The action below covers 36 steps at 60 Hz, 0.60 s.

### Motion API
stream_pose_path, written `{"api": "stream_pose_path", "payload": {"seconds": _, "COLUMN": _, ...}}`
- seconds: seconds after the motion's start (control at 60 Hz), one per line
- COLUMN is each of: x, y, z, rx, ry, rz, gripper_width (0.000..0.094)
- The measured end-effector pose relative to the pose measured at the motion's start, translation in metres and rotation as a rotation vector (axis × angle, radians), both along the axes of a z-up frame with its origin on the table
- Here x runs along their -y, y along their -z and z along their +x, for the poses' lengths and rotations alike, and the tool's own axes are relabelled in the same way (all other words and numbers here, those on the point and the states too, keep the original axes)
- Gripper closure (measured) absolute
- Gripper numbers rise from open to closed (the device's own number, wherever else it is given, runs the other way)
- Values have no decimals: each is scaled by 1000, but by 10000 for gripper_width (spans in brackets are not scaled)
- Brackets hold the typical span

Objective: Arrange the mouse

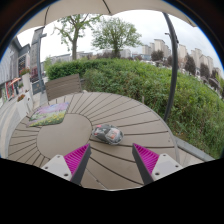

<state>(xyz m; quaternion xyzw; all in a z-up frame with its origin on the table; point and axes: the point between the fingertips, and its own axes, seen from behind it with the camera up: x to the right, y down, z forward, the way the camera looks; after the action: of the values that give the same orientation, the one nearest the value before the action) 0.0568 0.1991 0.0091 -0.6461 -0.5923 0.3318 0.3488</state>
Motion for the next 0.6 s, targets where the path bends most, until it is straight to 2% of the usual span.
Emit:
{"api": "stream_pose_path", "payload": {"seconds": 0.167, "x": -10, "y": 24, "z": -37, "rx": 36, "ry": -10, "rz": 6, "gripper_width": 76}}
{"api": "stream_pose_path", "payload": {"seconds": 0.25, "x": -13, "y": 17, "z": -62, "rx": 8, "ry": -10, "rz": 2, "gripper_width": 79}}
{"api": "stream_pose_path", "payload": {"seconds": 0.6, "x": -40, "y": 25, "z": -114, "rx": 70, "ry": 63, "rz": 18, "gripper_width": 74}}
